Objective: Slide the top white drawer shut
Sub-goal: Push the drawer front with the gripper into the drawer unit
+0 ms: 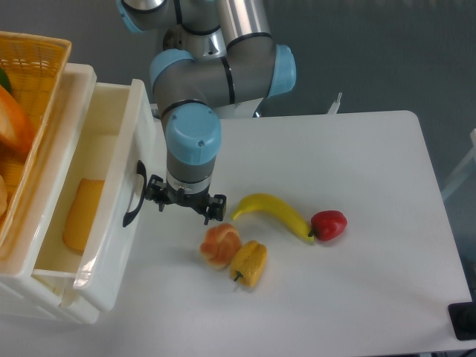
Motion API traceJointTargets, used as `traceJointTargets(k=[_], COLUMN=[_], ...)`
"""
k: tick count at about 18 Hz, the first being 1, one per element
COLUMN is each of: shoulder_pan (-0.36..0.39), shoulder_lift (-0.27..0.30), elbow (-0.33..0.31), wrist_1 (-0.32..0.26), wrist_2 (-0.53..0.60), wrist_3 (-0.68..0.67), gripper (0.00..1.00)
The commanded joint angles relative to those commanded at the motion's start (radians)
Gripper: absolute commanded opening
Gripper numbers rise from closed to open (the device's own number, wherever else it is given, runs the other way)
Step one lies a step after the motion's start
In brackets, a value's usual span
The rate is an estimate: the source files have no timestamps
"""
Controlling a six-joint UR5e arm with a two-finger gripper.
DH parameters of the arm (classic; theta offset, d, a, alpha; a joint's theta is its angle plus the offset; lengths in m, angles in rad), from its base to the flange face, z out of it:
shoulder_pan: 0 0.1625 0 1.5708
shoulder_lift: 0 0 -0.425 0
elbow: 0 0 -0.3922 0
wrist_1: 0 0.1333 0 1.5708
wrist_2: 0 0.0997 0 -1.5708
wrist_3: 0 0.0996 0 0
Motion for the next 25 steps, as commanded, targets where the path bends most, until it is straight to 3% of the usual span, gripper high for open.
traceJointTargets(k=[25], shoulder_pan=[-0.06], shoulder_lift=[0.012], elbow=[-0.006], wrist_1=[0.0], wrist_2=[-0.003], wrist_3=[0.0], gripper=[1.0])
